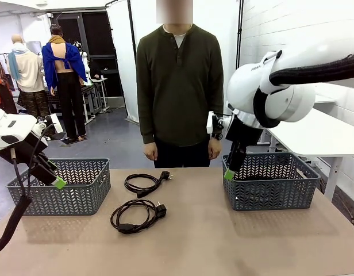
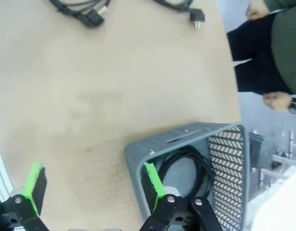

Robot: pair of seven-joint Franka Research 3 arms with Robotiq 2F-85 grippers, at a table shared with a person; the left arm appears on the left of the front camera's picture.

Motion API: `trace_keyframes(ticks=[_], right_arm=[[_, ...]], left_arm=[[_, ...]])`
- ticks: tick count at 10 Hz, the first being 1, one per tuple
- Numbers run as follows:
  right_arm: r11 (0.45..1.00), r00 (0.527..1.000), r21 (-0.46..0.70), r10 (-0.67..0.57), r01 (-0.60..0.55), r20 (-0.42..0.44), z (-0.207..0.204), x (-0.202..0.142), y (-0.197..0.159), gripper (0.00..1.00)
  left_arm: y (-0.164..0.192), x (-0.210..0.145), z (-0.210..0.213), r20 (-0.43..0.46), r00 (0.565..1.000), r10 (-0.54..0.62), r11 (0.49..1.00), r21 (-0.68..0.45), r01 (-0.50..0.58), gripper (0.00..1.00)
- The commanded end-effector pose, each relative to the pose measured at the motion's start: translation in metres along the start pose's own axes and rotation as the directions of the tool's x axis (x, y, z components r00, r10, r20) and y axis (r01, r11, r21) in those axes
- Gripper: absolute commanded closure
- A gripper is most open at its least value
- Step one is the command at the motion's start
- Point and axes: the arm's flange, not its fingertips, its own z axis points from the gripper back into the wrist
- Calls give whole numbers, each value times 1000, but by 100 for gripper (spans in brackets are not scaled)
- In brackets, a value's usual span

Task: Organize the cables according to human instructions.
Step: Pick up a bundle of cables and place it in the basket indicated by the human.

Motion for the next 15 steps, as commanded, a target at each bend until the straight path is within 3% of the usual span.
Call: trace_keyframes(ticks=[1,4,15], right_arm=[[1000,999,5,-4,4,44,-17,-5,17,0],[1000,1000,22,0,-1,6,-19,-2,16,0],[1000,1000,22,0,-1,6,-19,-2,16,0]], left_arm=[[-1,-1,0,7,1000,14,1000,-9,-14,0],[-1,-1,0,7,1000,14,1000,-9,-14,0],[-1,-1,0,7,1000,14,1000,-9,-14,0]])
